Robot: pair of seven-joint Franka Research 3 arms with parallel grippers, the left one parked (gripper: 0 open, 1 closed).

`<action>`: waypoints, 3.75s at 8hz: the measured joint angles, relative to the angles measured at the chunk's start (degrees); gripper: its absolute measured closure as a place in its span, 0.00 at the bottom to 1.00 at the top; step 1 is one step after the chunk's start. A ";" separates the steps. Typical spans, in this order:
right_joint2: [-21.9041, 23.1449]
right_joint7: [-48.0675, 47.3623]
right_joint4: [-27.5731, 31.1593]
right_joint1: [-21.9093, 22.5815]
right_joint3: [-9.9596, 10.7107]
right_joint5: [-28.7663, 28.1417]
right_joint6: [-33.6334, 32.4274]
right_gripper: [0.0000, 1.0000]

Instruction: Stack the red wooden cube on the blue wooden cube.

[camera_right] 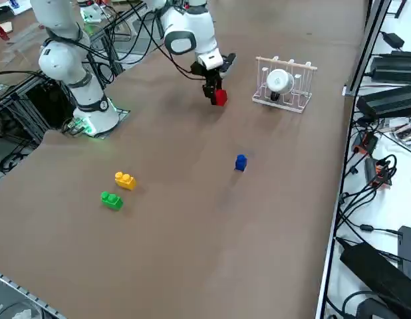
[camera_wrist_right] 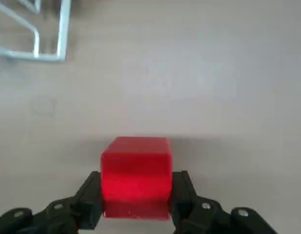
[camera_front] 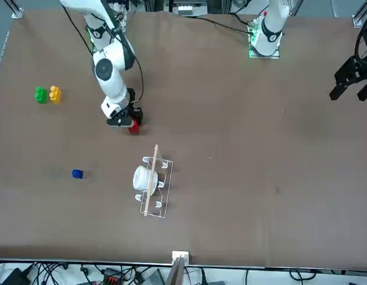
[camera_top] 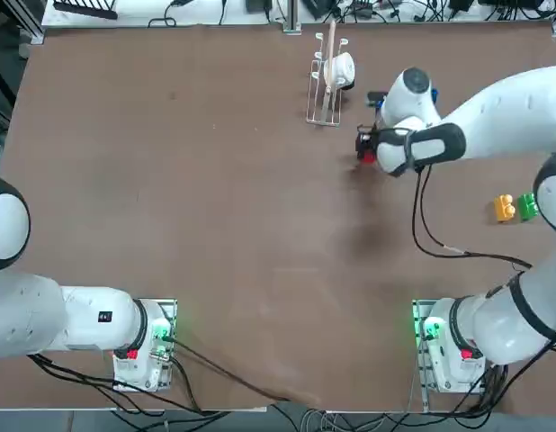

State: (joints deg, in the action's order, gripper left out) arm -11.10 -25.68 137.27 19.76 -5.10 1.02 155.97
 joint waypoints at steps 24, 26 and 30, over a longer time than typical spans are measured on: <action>-19.66 47.11 -37.81 -28.69 0.78 0.06 -26.21 0.30; -20.27 47.11 -37.81 -28.69 0.75 0.06 -26.24 0.30; -20.62 47.11 -37.84 -28.70 0.75 0.06 -26.25 0.30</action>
State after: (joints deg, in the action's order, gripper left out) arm -31.72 21.43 99.44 -8.94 -4.36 1.08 129.72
